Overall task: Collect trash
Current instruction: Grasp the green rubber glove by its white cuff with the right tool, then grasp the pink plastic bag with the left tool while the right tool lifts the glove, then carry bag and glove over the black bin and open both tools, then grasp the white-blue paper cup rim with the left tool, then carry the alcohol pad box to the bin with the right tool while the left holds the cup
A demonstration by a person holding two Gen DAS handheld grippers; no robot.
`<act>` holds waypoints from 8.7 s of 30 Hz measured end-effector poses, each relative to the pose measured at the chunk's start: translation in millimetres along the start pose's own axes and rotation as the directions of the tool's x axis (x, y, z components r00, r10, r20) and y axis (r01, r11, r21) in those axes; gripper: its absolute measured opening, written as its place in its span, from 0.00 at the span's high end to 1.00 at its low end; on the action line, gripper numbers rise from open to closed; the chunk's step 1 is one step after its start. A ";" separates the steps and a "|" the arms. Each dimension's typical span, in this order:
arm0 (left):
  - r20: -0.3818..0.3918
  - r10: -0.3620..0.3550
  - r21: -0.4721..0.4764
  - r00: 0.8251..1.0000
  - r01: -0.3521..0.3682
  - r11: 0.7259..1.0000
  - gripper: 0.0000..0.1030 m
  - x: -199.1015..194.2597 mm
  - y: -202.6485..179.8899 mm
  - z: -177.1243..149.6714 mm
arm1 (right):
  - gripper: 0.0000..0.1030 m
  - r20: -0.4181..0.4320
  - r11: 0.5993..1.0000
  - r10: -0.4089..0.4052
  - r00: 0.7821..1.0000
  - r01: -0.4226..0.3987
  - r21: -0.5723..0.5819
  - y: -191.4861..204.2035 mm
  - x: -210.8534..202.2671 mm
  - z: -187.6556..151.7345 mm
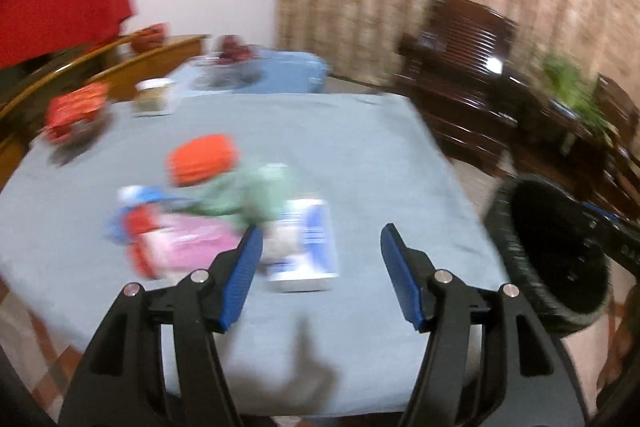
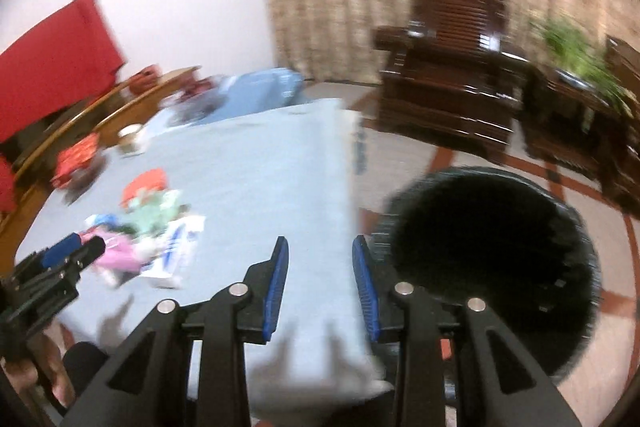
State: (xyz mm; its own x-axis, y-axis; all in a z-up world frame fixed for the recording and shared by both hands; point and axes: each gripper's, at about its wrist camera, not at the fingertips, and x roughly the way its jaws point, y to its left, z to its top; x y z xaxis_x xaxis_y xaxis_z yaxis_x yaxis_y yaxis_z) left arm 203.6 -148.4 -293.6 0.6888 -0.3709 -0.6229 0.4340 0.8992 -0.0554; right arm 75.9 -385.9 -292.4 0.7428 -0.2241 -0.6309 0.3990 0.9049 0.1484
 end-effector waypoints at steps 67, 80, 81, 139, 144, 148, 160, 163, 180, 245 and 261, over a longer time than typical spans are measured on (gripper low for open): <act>0.037 0.048 -0.010 0.998 -0.048 0.999 0.54 53.4 73.9 -25.8 | 0.79 -0.017 0.994 0.098 0.995 -0.099 -0.050 116.8 91.9 7.3; -0.012 0.047 -0.034 0.999 -0.048 0.998 0.53 87.3 71.2 -25.3 | 0.79 -0.016 0.995 0.088 0.996 -0.089 -0.047 114.2 93.8 6.4; -0.013 0.050 -0.034 0.999 -0.050 0.998 0.53 91.2 70.3 -24.2 | 0.79 -0.017 0.995 0.087 0.996 -0.087 -0.048 114.2 94.8 6.4; 0.062 -0.126 0.078 0.990 0.121 0.990 0.98 9.0 -7.5 2.0 | 0.87 0.020 0.997 0.080 0.997 -0.080 -0.003 40.7 13.1 20.7; 0.071 -0.226 0.150 0.971 0.214 0.965 0.98 4.8 -73.7 13.5 | 0.87 0.073 0.998 -0.003 0.997 -0.002 0.070 -19.2 -16.3 25.5; 0.050 -0.324 0.210 0.945 0.308 0.928 0.98 10.5 -139.2 19.2 | 0.87 0.080 0.985 -0.099 0.992 0.087 0.148 -80.0 -31.8 21.5; -0.072 -0.421 0.295 0.904 0.423 0.857 0.98 53.9 -284.6 -1.8 | 0.87 -0.024 0.936 -0.269 0.963 0.268 0.227 -218.6 -6.2 -8.3; -0.105 -0.422 0.306 0.900 0.433 0.848 0.97 68.8 -307.0 -8.0 | 0.85 -0.086 0.933 -0.258 0.962 0.272 0.234 -243.6 11.2 -20.1; -0.042 -0.276 0.222 0.960 0.279 0.934 0.20 52.2 -200.3 -4.9 | 0.46 -0.025 0.949 -0.219 0.976 0.218 0.226 -189.8 -22.6 -19.8; 0.131 -0.019 -0.091 0.991 0.031 0.995 0.98 32.0 135.4 -46.4 | 0.19 -0.045 0.985 -0.090 0.995 0.082 -0.152 210.9 140.2 -72.3; 0.140 -0.016 -0.044 0.990 0.022 0.999 0.98 20.2 96.3 -37.2 | 0.48 0.039 0.994 -0.060 0.997 0.063 -0.089 146.8 87.5 -47.2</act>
State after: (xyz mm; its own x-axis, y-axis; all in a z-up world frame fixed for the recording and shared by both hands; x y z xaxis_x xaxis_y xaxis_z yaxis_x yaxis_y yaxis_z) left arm 237.7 -60.6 -340.5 0.7563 -0.4141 -0.5065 0.4235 0.9000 -0.1033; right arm 174.1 -255.6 -361.8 0.7382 -0.2918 -0.6082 0.3957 0.9175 0.0400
